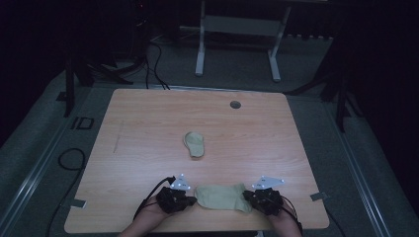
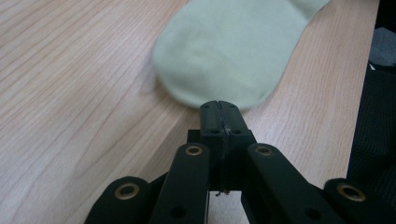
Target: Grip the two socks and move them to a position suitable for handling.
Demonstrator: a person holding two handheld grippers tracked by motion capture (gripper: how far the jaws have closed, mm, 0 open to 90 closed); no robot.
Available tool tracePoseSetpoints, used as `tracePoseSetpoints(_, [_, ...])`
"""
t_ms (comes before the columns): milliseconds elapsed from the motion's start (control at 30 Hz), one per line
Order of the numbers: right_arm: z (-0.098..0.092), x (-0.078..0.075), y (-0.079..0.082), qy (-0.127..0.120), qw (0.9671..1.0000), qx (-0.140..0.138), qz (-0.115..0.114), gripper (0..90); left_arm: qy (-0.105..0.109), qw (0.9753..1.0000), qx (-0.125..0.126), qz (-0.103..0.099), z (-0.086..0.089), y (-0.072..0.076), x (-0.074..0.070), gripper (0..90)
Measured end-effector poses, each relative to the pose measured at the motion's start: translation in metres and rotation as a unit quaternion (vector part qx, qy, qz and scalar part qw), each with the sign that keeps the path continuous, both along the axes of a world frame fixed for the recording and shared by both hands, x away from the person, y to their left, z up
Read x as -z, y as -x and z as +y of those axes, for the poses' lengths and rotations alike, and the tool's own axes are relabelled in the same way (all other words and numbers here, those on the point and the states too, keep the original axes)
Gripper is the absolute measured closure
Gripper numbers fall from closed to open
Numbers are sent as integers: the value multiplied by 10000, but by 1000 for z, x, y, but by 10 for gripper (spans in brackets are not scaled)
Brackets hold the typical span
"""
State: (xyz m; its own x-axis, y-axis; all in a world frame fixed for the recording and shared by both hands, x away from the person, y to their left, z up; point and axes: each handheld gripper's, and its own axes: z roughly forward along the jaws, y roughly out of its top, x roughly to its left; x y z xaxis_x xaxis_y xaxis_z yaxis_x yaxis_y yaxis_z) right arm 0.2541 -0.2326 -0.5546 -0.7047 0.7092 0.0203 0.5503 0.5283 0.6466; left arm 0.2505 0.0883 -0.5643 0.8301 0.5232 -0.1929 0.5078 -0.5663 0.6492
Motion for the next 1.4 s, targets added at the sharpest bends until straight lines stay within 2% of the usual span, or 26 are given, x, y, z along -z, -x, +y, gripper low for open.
tracePoseSetpoints(67, [-2,0,0,10,10000,16,-21,851,-7,10000,-2,-6,0,-1,0,899])
tracePoseSetpoints(200, [0,0,0,78,10000,-12,-61,852,115,9999,-46,-11,-3,-4,-8,899])
tracePoseSetpoints(267, [0,0,-1,53,10000,-12,-40,856,141,9998,-23,-146,-8,-4,-16,899])
tracePoseSetpoints(300, [0,0,-1,56,10000,-19,-39,857,213,9996,4,-160,-10,-5,-19,899])
tracePoseSetpoints(367, [1,0,-2,51,10000,-34,-30,857,220,9995,19,-231,-16,-7,-22,899])
tracePoseSetpoints(500, [2,0,-3,61,10000,-45,-13,857,154,9997,87,-169,-27,-15,-17,899])
tracePoseSetpoints(600, [1,0,-4,36,10000,-53,10,857,22,10000,35,-77,-29,-21,-9,900])
tracePoseSetpoints(667, [0,0,-4,-2,10000,-63,13,858,-147,9998,22,-101,-28,-20,-5,900])
tracePoseSetpoints(733, [-2,1,-4,-60,10000,-64,28,859,-56,10000,-3,-38,-23,-18,-3,900])
tracePoseSetpoints(833, [-4,1,-4,-109,9999,-66,53,860,-62,10000,-7,-27,-16,-11,-2,900])
tracePoseSetpoints(967, [-2,1,-4,-47,9999,-139,61,859,-76,10000,52,2,-12,-2,-2,900])
tracePoseSetpoints(1100, [1,0,-4,-59,9998,-161,92,858,-14,10000,39,73,-11,-2,-2,899])
tracePoseSetpoints(1233, [4,-1,-5,-61,9996,-199,166,839,57,9999,105,54,-11,-2,-1,894])
tracePoseSetpoints(1267, [4,-2,-5,-84,9995,-224,206,829,284,9995,156,46,-11,-1,-3,894])
tracePoseSetpoints(1300, [6,-5,-5,-104,9993,-281,208,808,381,9990,216,5,-10,0,-5,746])
tracePoseSetpoints(1367, [8,-10,-6,-243,9991,-299,196,791,391,9986,296,-219,-9,4,-9,656])
tracePoseSetpoints(1400, [9,-13,-6,-244,9991,-316,152,776,394,9985,276,-272,-7,5,-12,643])
